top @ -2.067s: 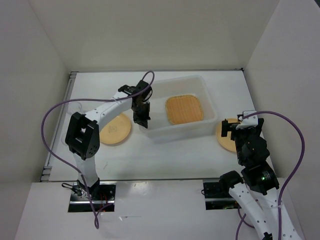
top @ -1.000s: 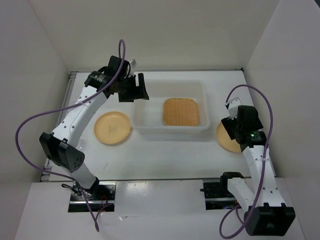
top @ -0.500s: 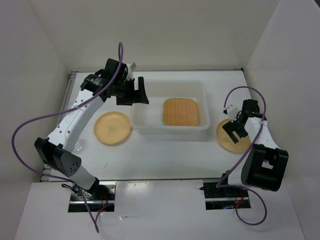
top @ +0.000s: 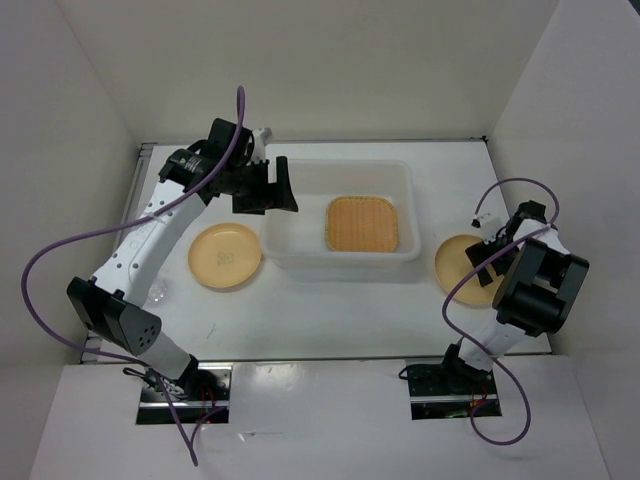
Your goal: Place the mixed dishes into the plastic bin
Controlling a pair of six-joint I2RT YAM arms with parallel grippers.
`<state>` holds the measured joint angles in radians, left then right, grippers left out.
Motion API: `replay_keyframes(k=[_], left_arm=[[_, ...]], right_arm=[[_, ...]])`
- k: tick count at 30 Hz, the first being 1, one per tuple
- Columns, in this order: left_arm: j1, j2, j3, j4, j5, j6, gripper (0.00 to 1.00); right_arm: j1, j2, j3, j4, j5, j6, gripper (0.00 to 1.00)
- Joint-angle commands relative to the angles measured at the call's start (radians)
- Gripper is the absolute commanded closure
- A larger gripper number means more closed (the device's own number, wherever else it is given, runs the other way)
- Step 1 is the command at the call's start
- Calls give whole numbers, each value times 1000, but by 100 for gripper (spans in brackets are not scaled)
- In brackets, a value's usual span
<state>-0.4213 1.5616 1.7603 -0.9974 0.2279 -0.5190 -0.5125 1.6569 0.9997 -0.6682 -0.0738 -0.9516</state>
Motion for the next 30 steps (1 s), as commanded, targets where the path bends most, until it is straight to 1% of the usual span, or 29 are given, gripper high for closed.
replay_keyframes(k=[1, 6, 10, 11, 14, 15, 16, 18, 21, 22, 24, 25, 27, 28, 30], left_arm=[[4, -25, -4, -10, 27, 20, 6], [4, -6, -4, -1, 27, 1, 6], [4, 3, 5, -1, 36, 1, 6], [4, 3, 14, -1, 36, 1, 6], [4, 3, 24, -10, 27, 1, 6], [4, 3, 24, -21, 27, 1, 6], [4, 3, 24, -21, 27, 1, 6], [4, 3, 24, -21, 18, 1, 6], [4, 3, 12, -12, 18, 1, 6], [4, 3, 1, -12, 18, -10, 6], [4, -6, -8, -3, 18, -10, 6], [4, -6, -9, -3, 18, -19, 6], [4, -6, -18, 6, 18, -19, 6], [4, -6, -18, 6, 18, -19, 6], [4, -6, -7, 6, 18, -19, 6]], right_arm=[[-11, -17, 16, 21, -63, -12, 3], [-1, -29, -15, 50, -93, 10, 3], [-1, 32, -15, 50, -116, 31, 3], [-1, 50, -15, 39, -116, 40, 4], [-1, 142, -1, 15, -141, 66, 12], [-10, 162, 13, 6, -150, 80, 17], [-11, 191, 23, 5, -150, 80, 18], [-38, 201, 48, 5, -178, 80, 22], [-38, 222, 68, -5, -178, 80, 44], [-38, 234, 68, -17, -178, 80, 63], [-38, 248, 91, -18, -159, 100, 76], [-38, 260, 91, -18, -150, 100, 88], [-38, 261, 100, -18, -129, 119, 97], [-38, 261, 91, 7, -109, 119, 100], [-38, 230, 91, 7, -100, 119, 100]])
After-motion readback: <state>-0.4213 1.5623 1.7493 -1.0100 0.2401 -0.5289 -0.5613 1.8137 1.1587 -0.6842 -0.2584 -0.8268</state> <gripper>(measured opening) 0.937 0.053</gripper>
